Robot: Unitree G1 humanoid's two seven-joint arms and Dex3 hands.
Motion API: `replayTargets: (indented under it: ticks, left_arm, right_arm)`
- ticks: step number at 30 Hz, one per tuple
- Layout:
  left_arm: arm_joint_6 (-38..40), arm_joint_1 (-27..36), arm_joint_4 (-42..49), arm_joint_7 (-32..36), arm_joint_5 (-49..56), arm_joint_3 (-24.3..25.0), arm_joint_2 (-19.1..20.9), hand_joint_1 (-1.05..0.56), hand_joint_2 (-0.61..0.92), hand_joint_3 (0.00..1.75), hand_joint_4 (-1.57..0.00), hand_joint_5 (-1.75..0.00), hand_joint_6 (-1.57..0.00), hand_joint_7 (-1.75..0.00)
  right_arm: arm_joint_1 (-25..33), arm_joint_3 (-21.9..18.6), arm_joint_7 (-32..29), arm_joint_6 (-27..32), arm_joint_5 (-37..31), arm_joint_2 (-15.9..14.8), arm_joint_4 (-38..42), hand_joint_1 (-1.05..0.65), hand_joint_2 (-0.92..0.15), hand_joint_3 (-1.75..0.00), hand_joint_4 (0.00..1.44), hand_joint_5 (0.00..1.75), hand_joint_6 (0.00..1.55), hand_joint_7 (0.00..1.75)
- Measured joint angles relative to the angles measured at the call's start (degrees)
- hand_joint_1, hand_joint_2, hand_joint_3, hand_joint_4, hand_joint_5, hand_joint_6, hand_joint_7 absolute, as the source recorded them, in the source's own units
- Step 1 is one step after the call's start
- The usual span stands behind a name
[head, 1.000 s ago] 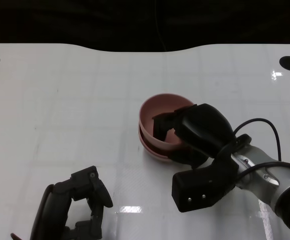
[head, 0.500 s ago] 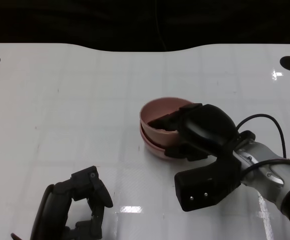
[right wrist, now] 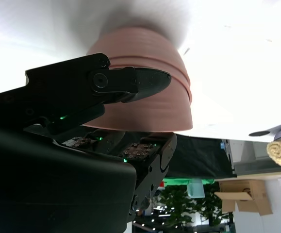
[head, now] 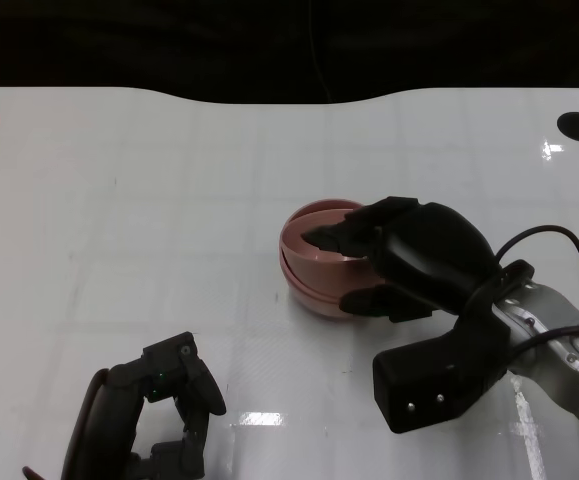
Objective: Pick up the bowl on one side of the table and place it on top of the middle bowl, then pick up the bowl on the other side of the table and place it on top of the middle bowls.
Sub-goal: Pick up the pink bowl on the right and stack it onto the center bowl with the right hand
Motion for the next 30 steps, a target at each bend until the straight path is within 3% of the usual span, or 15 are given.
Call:
replayTargets:
  ticks: [5, 20, 30]
  left_arm:
    - [0.16, 0.02, -0.08, 0.00, -0.08, -0.02, -0.03, 0.00, 0.34, 1.46, -0.87, -1.75, -0.86, -1.53]
    - [0.44, 0.03, -0.38, -0.01, -0.33, 0.00, -0.01, -0.01, 0.35, 1.44, -0.87, -1.75, -0.86, -1.52]
    - [0.44, 0.04, -0.38, -0.01, -0.40, -0.02, 0.01, 0.01, 0.36, 1.44, -0.87, -1.75, -0.86, -1.52]
  right_arm:
    - [2.08, -0.25, 1.74, 0.57, 0.68, -0.31, -1.83, -0.75, -0.92, -0.28, 0.19, 0.06, 0.23, 0.00]
    - [7.78, 0.08, 1.18, -0.11, 0.01, -1.25, -4.04, -0.70, -0.92, -0.27, 0.20, 0.07, 0.26, 0.01]
    - [10.17, -2.20, -7.20, -9.80, 1.60, -2.20, -3.53, -0.60, -0.92, -0.27, 0.15, 0.06, 0.17, 0.00]
